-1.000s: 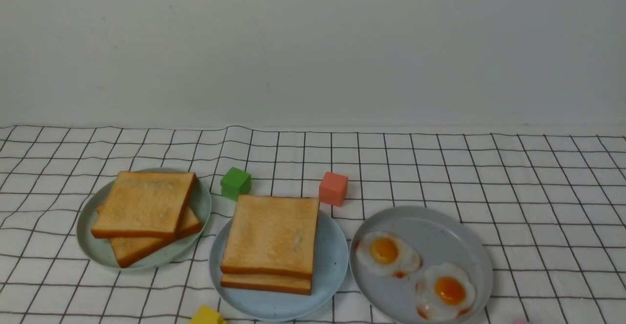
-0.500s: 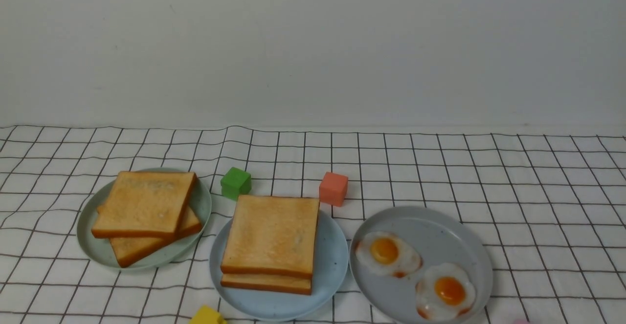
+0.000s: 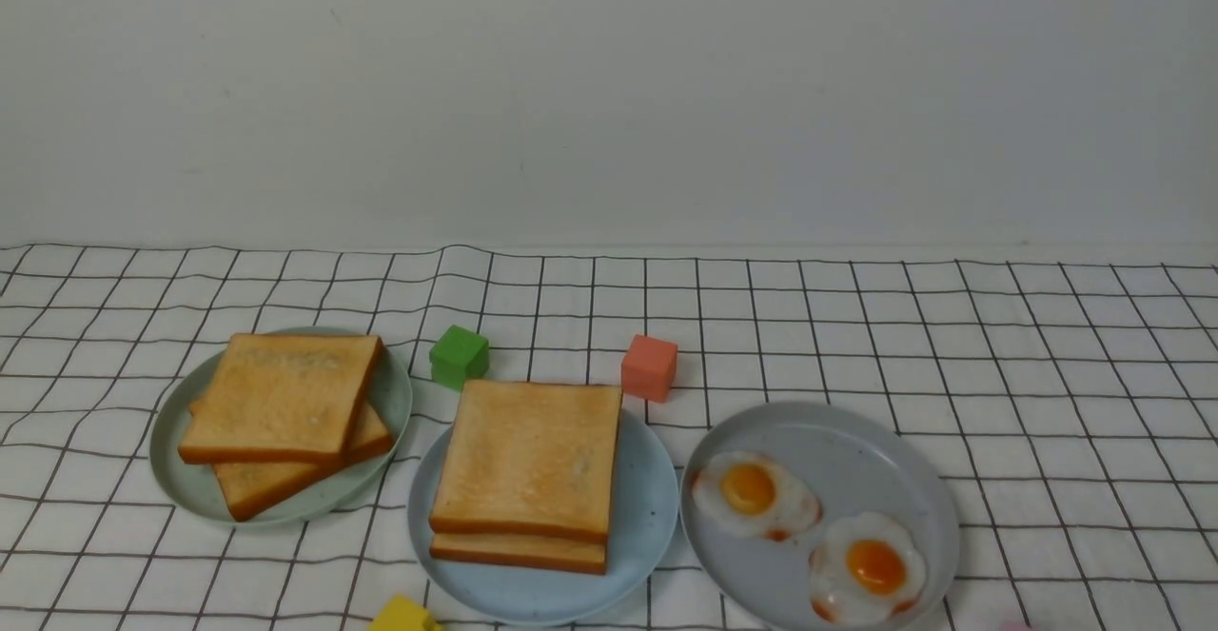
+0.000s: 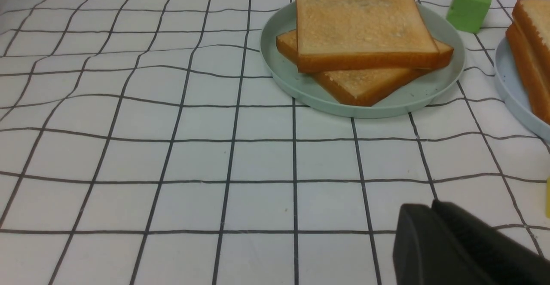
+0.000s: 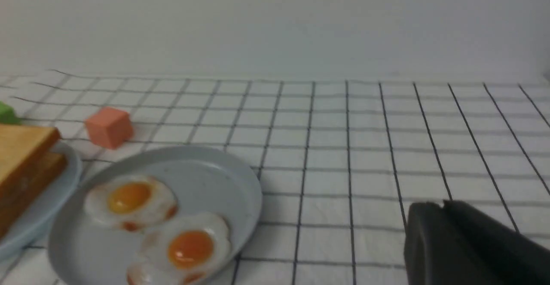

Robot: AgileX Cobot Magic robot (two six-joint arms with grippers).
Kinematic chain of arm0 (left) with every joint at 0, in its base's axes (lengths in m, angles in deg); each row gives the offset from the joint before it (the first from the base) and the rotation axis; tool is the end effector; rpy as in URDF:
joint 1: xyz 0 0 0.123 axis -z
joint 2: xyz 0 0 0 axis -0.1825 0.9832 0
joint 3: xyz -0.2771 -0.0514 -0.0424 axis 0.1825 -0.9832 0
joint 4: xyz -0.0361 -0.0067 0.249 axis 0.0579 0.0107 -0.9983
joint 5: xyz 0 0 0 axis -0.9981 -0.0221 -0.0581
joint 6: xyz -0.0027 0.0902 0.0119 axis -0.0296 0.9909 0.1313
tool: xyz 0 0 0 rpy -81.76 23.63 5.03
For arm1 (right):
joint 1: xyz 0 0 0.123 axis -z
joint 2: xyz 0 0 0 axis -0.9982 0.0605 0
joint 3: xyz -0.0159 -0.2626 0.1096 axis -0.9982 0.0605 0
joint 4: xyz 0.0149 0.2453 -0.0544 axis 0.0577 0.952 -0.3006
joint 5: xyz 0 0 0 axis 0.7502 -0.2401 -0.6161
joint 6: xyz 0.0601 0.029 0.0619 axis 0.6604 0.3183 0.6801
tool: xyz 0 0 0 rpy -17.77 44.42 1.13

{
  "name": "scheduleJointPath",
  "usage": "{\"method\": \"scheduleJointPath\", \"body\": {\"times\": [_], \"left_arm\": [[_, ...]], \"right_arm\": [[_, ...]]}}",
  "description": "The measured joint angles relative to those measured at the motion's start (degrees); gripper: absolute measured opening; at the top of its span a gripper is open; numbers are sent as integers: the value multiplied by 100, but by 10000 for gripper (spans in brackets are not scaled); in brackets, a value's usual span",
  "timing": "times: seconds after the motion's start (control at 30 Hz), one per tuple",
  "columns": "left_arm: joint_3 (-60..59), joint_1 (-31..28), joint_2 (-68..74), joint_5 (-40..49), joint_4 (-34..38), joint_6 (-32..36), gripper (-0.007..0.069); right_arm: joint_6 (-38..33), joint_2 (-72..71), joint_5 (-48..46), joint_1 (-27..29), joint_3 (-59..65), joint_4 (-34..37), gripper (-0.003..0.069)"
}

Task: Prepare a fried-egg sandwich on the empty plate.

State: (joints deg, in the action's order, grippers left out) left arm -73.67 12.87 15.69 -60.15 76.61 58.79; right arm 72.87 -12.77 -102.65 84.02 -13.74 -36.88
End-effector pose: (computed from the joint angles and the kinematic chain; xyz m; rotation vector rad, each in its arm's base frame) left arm 0.0520 0.0005 0.1686 0.0171 1.8981 -0.0032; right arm 0.0524 0.0041 0.2146 -0.0298 1.7709 0.0693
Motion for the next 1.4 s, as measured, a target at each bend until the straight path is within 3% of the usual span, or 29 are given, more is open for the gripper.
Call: {"method": "scheduleJointPath", "body": {"times": [0.17,1.4], "left_arm": [[-5,0,0,-6,0,0,39],[-5,0,0,-10,5,0,72]], "right_arm": [[-12,-265,-212,340,696,203,71],[-157,-264,-206,358,696,222,117]]}}
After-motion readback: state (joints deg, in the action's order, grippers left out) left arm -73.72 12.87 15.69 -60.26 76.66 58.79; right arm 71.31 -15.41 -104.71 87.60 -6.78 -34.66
